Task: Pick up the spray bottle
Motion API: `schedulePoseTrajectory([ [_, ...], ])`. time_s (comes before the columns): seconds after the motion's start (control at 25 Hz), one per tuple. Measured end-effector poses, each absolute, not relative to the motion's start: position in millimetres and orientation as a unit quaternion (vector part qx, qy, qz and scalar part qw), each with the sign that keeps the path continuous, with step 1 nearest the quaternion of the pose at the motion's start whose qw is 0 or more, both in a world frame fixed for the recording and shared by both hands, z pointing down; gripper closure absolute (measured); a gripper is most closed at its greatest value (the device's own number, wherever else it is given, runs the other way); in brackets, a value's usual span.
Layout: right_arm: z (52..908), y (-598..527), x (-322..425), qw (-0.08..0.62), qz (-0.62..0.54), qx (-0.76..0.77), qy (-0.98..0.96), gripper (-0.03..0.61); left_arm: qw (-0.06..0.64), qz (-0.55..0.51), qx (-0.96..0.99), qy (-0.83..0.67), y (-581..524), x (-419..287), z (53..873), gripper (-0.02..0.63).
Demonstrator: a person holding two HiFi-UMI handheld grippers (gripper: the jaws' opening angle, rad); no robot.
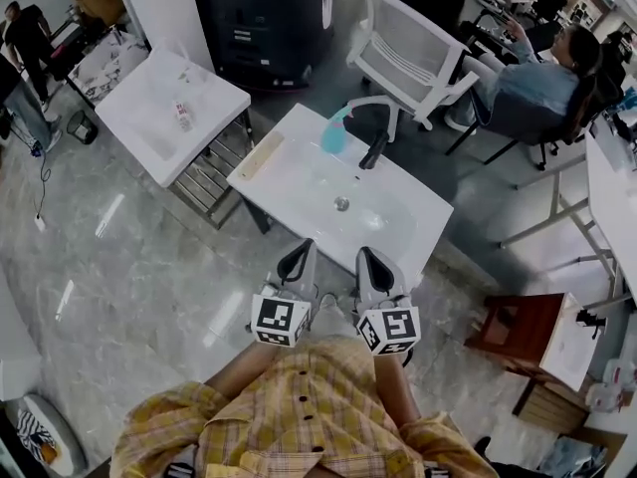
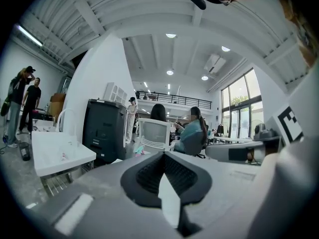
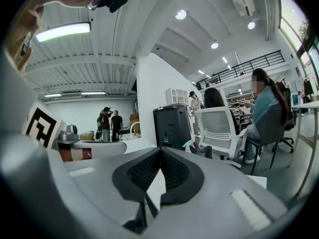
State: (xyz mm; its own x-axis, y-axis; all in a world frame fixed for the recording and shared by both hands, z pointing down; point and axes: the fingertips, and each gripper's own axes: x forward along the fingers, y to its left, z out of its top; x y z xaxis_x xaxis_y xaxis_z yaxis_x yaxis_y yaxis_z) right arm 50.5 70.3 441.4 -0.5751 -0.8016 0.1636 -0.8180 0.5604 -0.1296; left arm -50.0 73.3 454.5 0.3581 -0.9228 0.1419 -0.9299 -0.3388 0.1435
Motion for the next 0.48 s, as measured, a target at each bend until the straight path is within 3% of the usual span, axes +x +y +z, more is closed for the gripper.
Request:
schedulePoseTrajectory([
  [0.48,454.7,-5.9,16.8,0.039,0.085,0.474,-0.875,0.581,0.101,0.006,0.837,-0.538,-13.6,-76.7,464.7,0.615],
])
